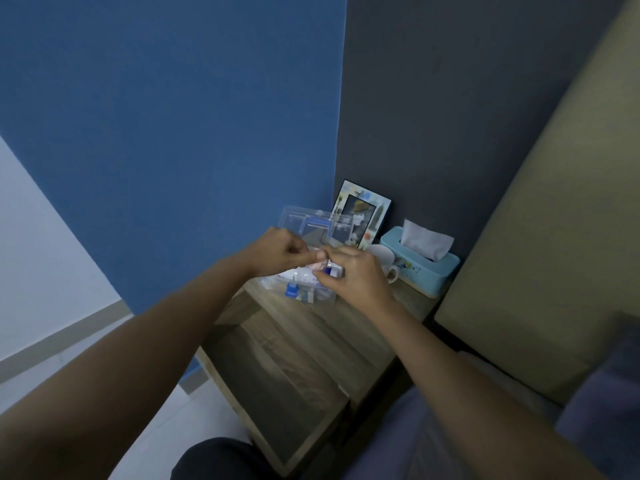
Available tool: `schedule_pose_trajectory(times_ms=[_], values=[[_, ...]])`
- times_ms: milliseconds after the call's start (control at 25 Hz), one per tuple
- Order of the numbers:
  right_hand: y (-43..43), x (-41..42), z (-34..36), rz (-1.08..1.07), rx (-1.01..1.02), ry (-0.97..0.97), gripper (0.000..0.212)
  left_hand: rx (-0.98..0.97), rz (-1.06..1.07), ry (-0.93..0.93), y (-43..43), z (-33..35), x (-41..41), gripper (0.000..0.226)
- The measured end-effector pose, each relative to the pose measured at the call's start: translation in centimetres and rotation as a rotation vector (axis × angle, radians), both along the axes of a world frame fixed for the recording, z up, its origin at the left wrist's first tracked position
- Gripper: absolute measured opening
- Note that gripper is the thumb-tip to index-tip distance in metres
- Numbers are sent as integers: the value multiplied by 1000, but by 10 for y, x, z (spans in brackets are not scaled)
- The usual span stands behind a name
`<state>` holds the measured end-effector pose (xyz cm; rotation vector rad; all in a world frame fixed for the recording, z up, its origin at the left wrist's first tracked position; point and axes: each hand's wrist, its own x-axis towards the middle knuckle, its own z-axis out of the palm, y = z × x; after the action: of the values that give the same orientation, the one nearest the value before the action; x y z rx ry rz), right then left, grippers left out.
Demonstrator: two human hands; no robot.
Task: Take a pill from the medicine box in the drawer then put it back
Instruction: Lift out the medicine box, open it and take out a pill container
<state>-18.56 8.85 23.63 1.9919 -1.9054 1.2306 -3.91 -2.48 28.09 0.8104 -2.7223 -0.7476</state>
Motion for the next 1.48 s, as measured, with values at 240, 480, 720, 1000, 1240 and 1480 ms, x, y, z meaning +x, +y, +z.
schedule_pose_trajectory(times_ms=[240, 480, 720, 1000, 1240, 1480], values=[[4, -2, 1, -4, -11, -10, 39, 31, 54, 121, 7, -12, -3, 37], [11, -4, -3, -44, 6, -42, 38, 166, 38, 230, 13, -14, -3, 24], [13, -3, -8, -62, 47, -58, 42, 68, 114, 187, 15, -16, -7, 33], [16, -9, -15, -60, 83, -66, 43, 212, 71, 145, 20, -9, -14, 25], [16, -13, -32, -111, 83, -75, 43, 23, 111, 2, 19, -15, -28, 35], [21, -18, -77, -246, 121, -377, 44, 453, 381, 264, 19, -56, -37, 20]])
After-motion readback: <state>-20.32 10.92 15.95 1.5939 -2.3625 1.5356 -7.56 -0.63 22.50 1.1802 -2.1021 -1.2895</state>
